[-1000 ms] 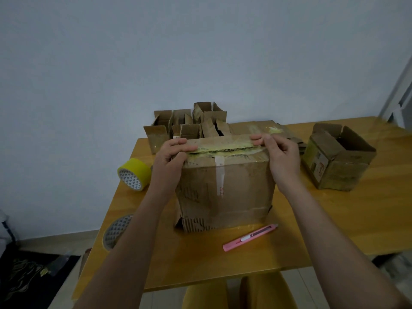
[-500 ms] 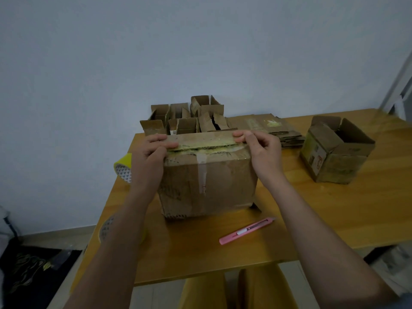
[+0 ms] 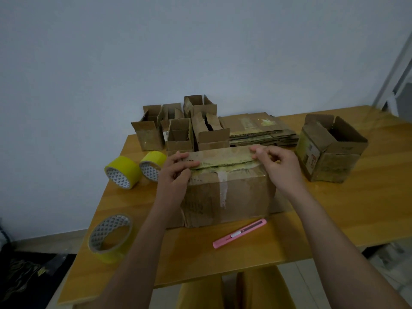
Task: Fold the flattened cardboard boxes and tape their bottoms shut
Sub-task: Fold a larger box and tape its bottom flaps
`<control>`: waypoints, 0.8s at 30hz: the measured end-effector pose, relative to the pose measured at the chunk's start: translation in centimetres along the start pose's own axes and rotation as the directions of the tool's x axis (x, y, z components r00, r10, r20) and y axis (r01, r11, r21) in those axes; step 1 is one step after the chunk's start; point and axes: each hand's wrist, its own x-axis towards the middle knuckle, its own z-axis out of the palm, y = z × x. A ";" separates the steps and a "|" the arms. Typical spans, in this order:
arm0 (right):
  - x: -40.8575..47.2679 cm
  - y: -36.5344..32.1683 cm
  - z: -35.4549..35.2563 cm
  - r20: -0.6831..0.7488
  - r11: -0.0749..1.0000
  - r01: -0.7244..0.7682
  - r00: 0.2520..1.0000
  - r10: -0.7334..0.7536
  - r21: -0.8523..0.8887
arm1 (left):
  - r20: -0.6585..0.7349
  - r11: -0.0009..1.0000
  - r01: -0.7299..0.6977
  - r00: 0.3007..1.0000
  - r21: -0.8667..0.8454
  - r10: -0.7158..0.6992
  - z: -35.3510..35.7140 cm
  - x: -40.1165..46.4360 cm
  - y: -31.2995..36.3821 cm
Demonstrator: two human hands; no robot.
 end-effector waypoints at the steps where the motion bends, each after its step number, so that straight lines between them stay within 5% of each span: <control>1: 0.3 -0.6 -0.1 0.016 0.988 0.003 1.000 -0.001 -0.155 | 0.006 1.000 -0.006 1.000 0.010 0.006 -0.1 0.0 -0.1; 4: 0.2 -2.7 1.2 0.069 0.798 0.114 0.993 -0.091 -0.592 | 0.014 1.000 0.012 1.000 0.020 -0.012 0.0 0.1 0.1; 7: -1.2 -3.5 3.4 0.188 0.776 0.250 0.967 -0.172 -0.579 | 0.048 0.996 -0.005 0.999 0.092 0.001 -0.2 -0.1 0.5; 10: -1.3 -3.4 3.5 0.182 0.790 0.213 0.975 -0.130 -0.575 | 0.207 0.994 0.106 0.972 0.026 -0.109 -2.0 0.7 0.9; 11: -1.2 -3.5 3.3 0.181 0.790 0.196 0.977 -0.109 -0.581 | 0.177 0.980 0.168 0.973 -0.105 -0.148 -2.7 1.1 0.9; 13: -1.1 -3.5 3.3 0.184 0.792 0.190 0.978 -0.100 -0.580 | -0.102 0.913 0.259 0.947 -0.314 -0.303 -4.0 2.3 0.2; 15: -1.1 -3.5 3.3 0.175 0.795 0.183 0.980 -0.098 -0.578 | -0.323 0.888 0.365 0.835 -0.278 -0.445 -4.5 3.6 -1.6; 20: -0.8 -3.4 3.4 0.163 0.796 0.176 0.982 -0.098 -0.580 | -0.337 0.767 0.630 0.702 -0.118 -0.628 -3.9 6.0 -5.5; 24: -0.7 -3.0 3.3 0.172 0.809 0.194 0.978 -0.117 -0.554 | -0.262 0.777 0.620 0.736 -0.109 -0.624 -2.4 6.7 -6.6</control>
